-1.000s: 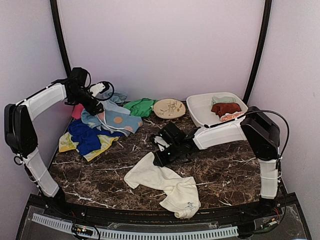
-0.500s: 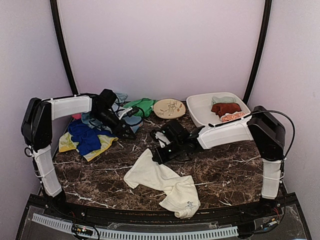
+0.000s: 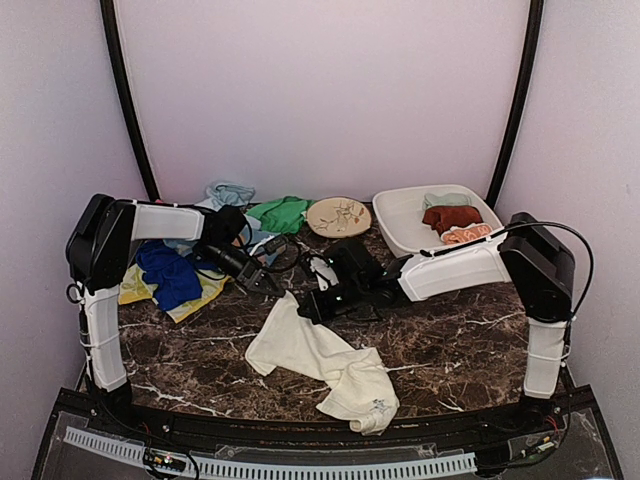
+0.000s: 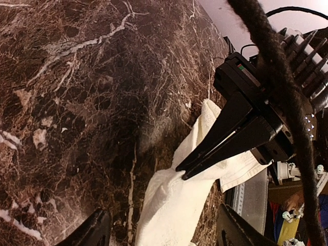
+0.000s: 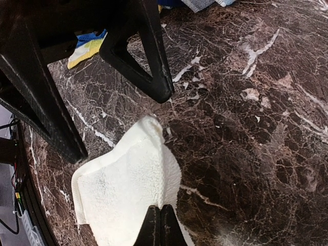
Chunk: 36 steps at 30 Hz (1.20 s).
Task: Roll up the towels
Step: Pick up the towel from the center of the board, then pass from the right arm to the left, then pick up the towel from the center of the board.
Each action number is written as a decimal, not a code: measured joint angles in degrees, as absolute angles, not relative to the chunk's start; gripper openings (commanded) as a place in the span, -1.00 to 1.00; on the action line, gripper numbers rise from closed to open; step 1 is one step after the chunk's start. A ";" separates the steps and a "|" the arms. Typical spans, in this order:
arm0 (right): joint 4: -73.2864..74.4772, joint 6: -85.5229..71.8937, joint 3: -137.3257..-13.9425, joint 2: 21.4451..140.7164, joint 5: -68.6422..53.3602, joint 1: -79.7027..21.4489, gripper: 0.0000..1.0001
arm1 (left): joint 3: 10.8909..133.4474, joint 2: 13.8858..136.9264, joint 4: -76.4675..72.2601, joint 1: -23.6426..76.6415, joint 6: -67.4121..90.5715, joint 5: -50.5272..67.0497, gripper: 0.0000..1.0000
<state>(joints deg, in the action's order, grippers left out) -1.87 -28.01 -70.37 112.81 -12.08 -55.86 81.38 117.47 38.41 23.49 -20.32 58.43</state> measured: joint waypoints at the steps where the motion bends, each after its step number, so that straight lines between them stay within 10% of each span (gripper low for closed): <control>1: -2.09 -28.01 -70.37 112.81 -12.25 -55.86 -1.00 | 81.38 117.49 38.39 23.49 -20.32 58.89 0.38; 12: -3.57 -27.99 -70.37 112.81 -13.02 -55.86 -1.00 | 81.71 119.04 39.38 24.03 -21.87 62.83 -0.34; 16: -4.08 -28.01 -70.37 112.81 -13.30 -55.86 -1.00 | 81.76 119.66 39.90 24.14 -21.89 62.96 -0.98; 24: -4.84 -28.32 -69.45 111.85 -12.29 -55.90 0.12 | 84.16 119.77 39.38 24.12 -19.77 59.59 -1.00; 36: 12.99 -17.76 -63.83 91.74 6.02 -71.50 0.58 | 83.57 109.91 40.71 15.70 -21.56 43.86 -1.00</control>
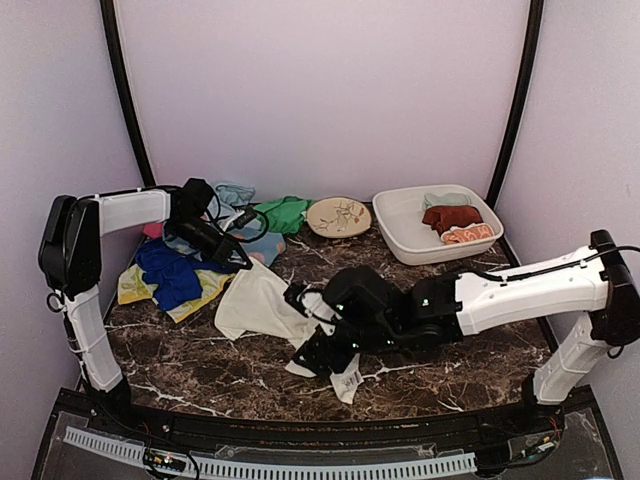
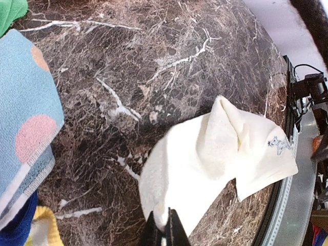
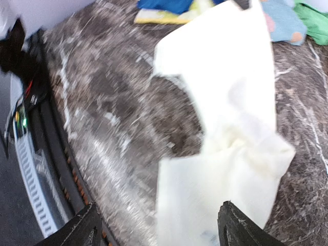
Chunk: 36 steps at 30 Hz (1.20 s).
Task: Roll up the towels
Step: Pick up the towel from the center of the board.
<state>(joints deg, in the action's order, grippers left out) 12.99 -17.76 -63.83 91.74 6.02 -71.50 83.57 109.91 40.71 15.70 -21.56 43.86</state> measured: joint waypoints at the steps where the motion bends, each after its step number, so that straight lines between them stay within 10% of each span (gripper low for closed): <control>1: 15.59 -16.51 -64.62 91.74 7.31 -75.00 0.58 | 82.74 109.10 40.69 15.57 -21.76 43.27 -1.00; 17: 33.34 4.73 -83.44 118.78 28.14 -85.30 0.26 | 80.55 108.84 41.87 16.53 -22.33 39.64 -1.00; 36: 28.77 4.45 -86.48 121.71 20.01 -79.35 0.07 | 80.51 108.84 42.13 15.84 -23.20 39.99 -1.00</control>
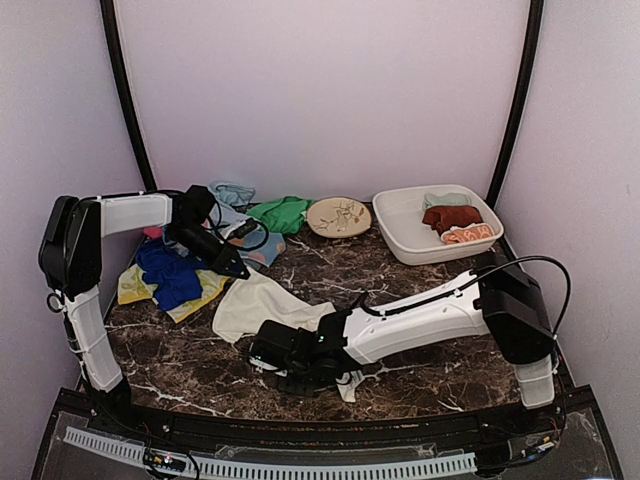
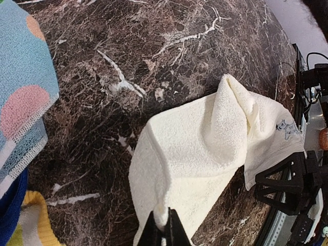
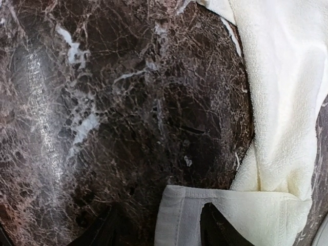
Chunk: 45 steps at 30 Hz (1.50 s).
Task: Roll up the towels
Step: Pick up the towel from the center of the board.
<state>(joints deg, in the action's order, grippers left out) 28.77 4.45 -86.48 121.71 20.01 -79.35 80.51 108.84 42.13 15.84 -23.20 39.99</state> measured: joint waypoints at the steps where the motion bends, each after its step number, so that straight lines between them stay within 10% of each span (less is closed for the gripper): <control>1: 28.25 3.90 -86.26 121.62 19.16 -79.00 0.05 | 80.51 108.84 42.13 15.84 -23.20 40.01 -1.00; 17: 20.95 -5.76 -81.45 120.25 10.24 -71.90 -1.00 | 80.51 108.84 42.15 15.84 -23.18 40.03 -1.00; 45: 15.35 -20.82 -57.78 79.57 10.52 -63.13 -1.00 | 86.41 100.95 49.71 15.59 -24.97 39.99 -1.00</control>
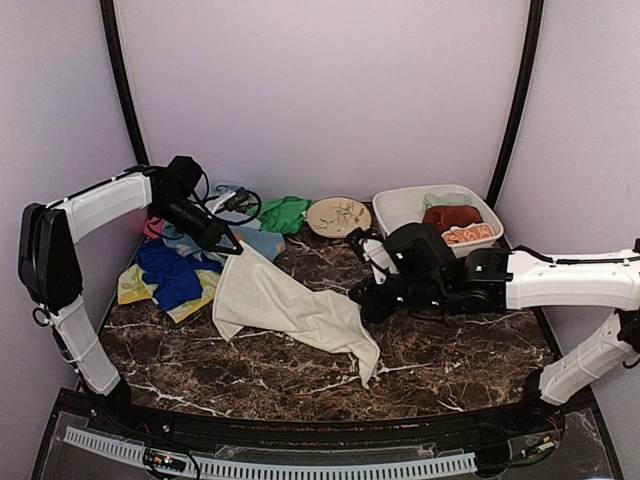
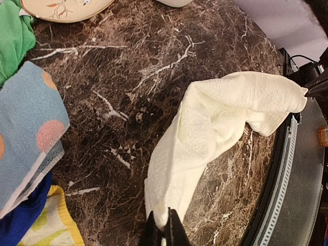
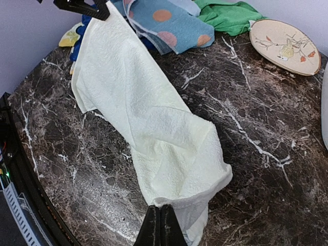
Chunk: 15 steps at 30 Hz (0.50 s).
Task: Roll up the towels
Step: Pick up the towel from the center of the board, then flatten out the towel at the center of the board.
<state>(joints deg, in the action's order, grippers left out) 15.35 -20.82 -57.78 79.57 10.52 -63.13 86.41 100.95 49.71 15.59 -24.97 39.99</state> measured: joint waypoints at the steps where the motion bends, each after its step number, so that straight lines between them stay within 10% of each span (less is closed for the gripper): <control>1: 15.35 -21.80 -56.71 76.34 11.44 -63.02 -1.00 | 86.89 99.81 50.35 15.59 -25.04 39.99 -1.00; 15: 22.35 -30.68 -48.07 47.42 20.25 -62.98 -1.00 | 89.36 79.94 59.22 15.59 -24.86 40.36 -1.00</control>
